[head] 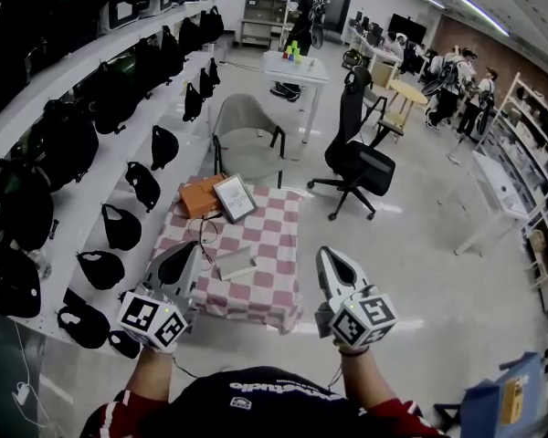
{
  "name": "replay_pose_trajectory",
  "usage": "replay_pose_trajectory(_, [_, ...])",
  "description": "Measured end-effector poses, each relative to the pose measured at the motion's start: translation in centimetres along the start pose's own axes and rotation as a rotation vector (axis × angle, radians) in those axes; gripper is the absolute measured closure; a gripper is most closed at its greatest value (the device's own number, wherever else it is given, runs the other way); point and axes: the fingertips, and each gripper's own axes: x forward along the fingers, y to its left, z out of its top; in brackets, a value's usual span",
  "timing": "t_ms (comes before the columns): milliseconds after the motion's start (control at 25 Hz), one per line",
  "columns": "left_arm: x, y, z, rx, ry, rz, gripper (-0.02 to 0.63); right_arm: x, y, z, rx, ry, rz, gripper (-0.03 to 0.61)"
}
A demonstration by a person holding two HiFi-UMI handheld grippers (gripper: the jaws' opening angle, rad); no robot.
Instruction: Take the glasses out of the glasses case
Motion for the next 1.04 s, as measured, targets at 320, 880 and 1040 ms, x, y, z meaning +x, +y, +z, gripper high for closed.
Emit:
replay_pose_trajectory(320, [0.1,-0.4,0.3,0.010,0.002,0.039,0.604,-0.6,-1.4,0.2,-0.012,-0.005,-0.033,0.584])
replay_pose_trajectory(880, [0.5,-0.3,-0.2,0.089,0.032,0.107,0.604,-1.3,-2.2,-0.5,-0.034,0.016,-0.066,0.584])
replay_pose_trajectory(1040, [0.5,-0.4,-0.4,0.089,0.036,0.105,0.604,-1.2,-2.1,-0.6,-0.032,0.018,-0.061,0.584])
